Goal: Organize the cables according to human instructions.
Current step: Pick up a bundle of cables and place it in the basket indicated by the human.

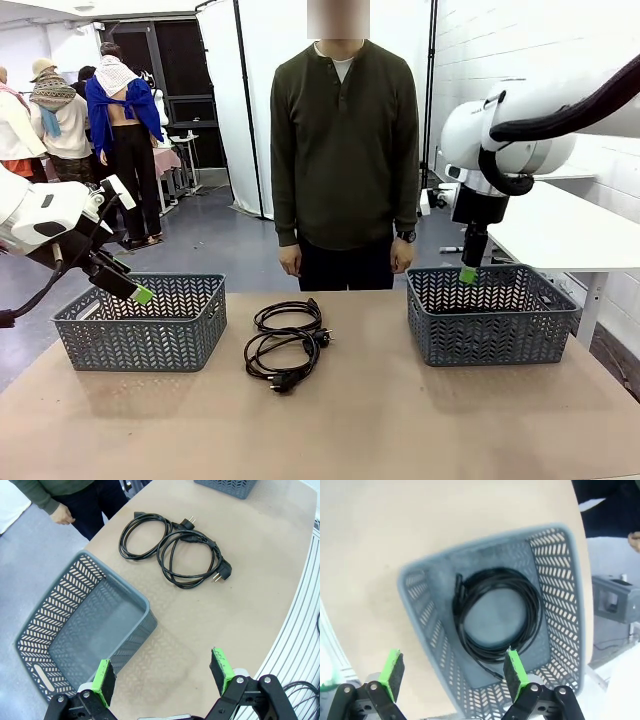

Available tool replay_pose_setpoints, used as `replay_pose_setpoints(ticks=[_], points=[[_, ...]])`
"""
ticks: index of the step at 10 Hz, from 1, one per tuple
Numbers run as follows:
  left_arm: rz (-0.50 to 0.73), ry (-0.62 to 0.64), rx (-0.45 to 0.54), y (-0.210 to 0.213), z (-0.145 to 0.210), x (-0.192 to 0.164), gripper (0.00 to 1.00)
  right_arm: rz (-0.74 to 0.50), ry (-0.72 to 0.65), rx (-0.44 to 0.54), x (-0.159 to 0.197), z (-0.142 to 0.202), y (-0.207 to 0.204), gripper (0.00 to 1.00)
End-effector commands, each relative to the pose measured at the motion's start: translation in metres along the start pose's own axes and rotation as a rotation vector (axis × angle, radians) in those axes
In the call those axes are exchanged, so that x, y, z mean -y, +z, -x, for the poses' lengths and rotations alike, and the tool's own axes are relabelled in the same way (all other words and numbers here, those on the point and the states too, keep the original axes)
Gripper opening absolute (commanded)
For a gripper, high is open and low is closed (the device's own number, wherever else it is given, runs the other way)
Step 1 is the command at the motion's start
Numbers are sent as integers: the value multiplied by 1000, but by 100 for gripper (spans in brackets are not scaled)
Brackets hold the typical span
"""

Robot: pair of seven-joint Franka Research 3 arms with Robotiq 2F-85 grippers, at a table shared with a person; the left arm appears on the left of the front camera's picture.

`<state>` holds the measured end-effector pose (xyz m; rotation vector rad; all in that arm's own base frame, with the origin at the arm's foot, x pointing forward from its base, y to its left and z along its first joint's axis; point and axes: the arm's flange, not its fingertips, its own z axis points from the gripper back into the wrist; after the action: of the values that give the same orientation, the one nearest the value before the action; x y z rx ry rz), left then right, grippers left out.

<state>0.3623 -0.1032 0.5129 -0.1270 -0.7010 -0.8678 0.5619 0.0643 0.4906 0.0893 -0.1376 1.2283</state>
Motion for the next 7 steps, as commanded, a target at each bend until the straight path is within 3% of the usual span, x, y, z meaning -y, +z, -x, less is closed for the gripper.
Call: replay_pose_setpoints(ticks=[1, 7], points=[[1, 6, 2, 0, 1, -1, 100, -19, -58, 103, -22, -6, 7, 100], [1, 6, 2, 0, 1, -1, 100, 16, -43, 308, -116, -6, 3, 100]])
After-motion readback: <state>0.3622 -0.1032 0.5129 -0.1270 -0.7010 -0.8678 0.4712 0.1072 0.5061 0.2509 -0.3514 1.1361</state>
